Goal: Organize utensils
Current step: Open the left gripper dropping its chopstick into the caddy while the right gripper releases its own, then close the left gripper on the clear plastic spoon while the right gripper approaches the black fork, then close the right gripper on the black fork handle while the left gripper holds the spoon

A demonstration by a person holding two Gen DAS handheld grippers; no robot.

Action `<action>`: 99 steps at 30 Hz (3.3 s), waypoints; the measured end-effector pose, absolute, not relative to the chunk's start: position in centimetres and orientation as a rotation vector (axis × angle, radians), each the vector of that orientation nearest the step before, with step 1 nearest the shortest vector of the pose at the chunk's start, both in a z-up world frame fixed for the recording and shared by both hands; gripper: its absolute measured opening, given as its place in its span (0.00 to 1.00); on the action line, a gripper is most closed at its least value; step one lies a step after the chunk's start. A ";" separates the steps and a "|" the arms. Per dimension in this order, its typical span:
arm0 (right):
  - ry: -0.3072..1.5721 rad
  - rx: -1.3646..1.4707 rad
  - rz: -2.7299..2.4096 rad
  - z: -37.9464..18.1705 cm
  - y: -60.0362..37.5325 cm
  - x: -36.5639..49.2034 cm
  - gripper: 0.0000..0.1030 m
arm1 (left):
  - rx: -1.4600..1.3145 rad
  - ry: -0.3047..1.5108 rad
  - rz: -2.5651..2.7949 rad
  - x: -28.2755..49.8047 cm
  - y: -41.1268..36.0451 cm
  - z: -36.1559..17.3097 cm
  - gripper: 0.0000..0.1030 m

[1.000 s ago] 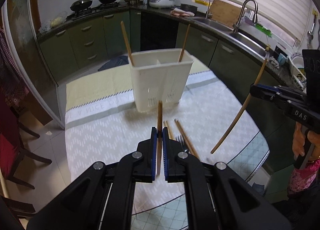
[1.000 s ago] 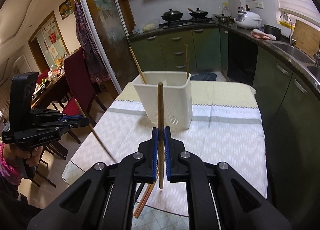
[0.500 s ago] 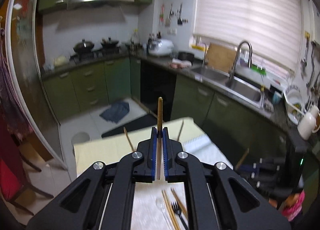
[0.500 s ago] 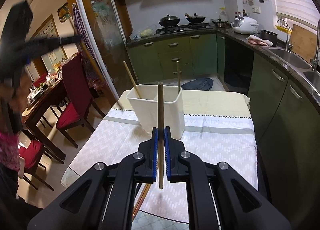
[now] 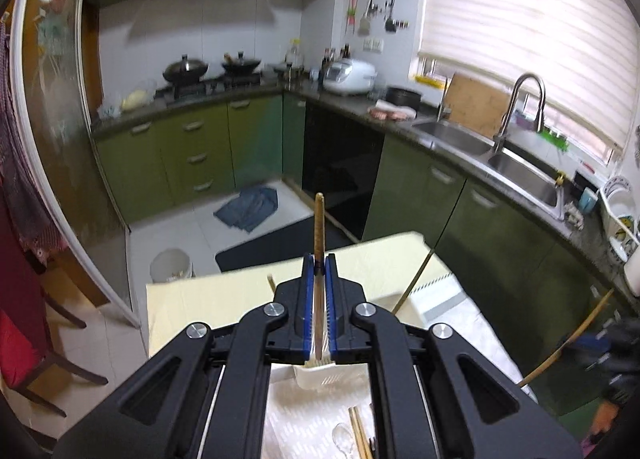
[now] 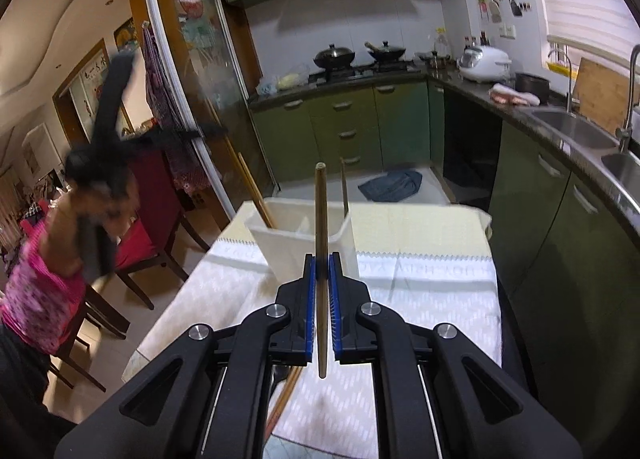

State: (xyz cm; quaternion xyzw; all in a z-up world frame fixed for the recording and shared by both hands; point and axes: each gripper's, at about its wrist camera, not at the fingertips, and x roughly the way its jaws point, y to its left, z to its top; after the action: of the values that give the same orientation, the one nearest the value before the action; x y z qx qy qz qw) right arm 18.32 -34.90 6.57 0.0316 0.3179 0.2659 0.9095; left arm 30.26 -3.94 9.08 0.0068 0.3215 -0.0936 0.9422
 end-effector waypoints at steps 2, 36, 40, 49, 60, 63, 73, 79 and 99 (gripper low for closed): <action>0.634 0.065 0.552 7.8 -34.5 18.8 0.07 | 0.020 0.683 -0.189 30.7 -3.9 7.7 0.06; 0.588 0.093 0.442 7.9 -28.5 30.0 0.21 | -0.005 0.970 -0.233 22.7 -1.3 -3.0 0.44; 0.573 0.090 0.481 8.0 -30.6 25.5 0.27 | -0.029 1.091 -0.257 22.5 -2.4 -7.2 0.44; 0.681 0.070 0.510 3.5 -34.0 18.7 0.27 | -0.088 1.299 -0.212 23.0 -4.8 -15.2 0.43; 0.695 0.103 0.530 2.3 -36.4 17.3 0.33 | -0.009 1.331 -0.148 23.6 -7.5 -17.4 0.29; 0.704 0.095 0.540 2.4 -36.1 17.3 0.35 | -0.006 1.331 -0.150 23.7 -7.9 -17.4 0.28; 0.954 -0.048 0.564 -4.5 -30.3 17.1 0.35 | -0.010 1.313 -0.129 24.0 -5.1 -17.1 0.11; 1.155 -0.181 0.626 -11.2 -24.7 16.4 0.24 | -0.036 1.310 -0.118 23.4 -2.8 -17.0 0.11; 1.300 -0.320 0.546 -16.0 -19.7 18.7 0.15 | -0.027 1.303 -0.161 22.9 -2.6 -16.6 0.11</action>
State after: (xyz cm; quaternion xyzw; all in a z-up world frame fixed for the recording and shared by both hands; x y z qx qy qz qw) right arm 18.73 -19.70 -15.99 -0.1465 0.5950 0.2497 0.7498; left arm 22.89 -2.61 -16.57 -0.0126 0.6058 -0.0747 0.7920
